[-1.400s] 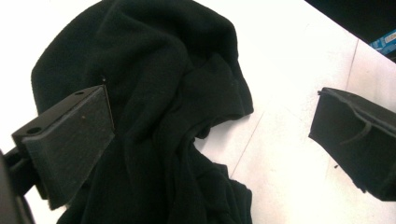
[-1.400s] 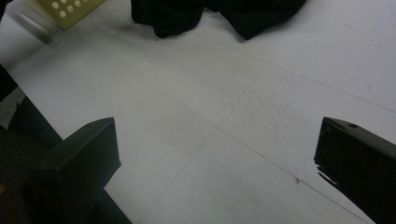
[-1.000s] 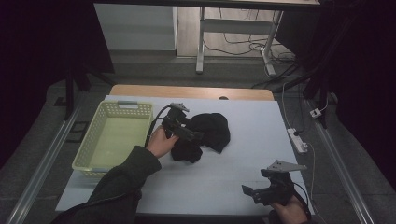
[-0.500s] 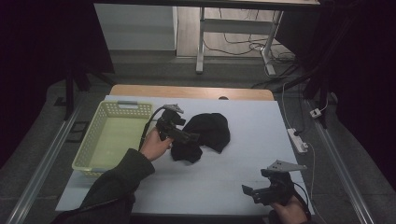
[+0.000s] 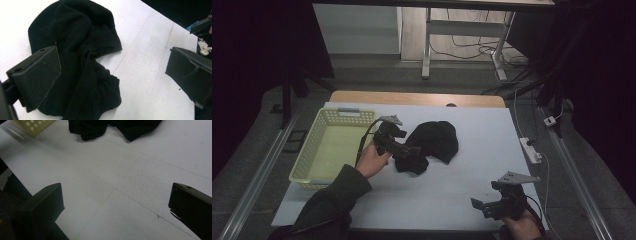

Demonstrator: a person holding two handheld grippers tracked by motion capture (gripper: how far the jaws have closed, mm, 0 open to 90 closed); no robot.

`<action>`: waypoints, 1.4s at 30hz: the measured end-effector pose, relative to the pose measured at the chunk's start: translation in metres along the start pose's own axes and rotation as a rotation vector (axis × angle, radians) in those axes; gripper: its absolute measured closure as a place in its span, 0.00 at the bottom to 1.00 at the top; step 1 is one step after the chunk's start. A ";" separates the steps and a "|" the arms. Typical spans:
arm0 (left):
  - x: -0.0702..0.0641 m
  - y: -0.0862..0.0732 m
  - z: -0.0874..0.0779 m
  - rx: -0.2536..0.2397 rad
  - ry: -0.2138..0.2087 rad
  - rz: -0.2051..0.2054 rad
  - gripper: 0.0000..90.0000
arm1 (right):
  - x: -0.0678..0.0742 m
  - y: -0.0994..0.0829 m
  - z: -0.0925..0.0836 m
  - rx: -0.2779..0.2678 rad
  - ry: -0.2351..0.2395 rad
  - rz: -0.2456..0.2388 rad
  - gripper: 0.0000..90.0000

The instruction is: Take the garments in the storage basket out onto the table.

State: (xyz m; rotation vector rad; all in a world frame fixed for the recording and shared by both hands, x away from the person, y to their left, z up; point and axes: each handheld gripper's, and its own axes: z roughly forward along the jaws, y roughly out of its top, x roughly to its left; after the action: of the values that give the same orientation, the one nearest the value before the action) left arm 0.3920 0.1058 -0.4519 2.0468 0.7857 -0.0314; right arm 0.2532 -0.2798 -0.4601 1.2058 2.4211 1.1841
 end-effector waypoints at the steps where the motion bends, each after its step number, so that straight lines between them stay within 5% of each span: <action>1: 0.000 -0.001 -0.001 -0.001 -0.004 0.000 0.00 | 0.000 0.000 0.000 0.001 0.001 -0.001 0.00; 10: -0.005 -0.014 -0.006 0.026 -0.006 0.012 0.00 | 0.000 0.000 0.000 0.000 0.001 -0.001 0.00; 42: -0.018 -0.050 -0.044 -0.002 0.024 -0.020 0.00 | 0.001 0.000 -0.001 -0.006 -0.002 -0.006 0.00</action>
State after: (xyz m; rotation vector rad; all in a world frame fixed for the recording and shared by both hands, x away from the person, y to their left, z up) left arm 0.3388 0.1492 -0.4585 2.0414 0.8201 -0.0176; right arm 0.2524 -0.2797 -0.4597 1.1971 2.4161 1.1870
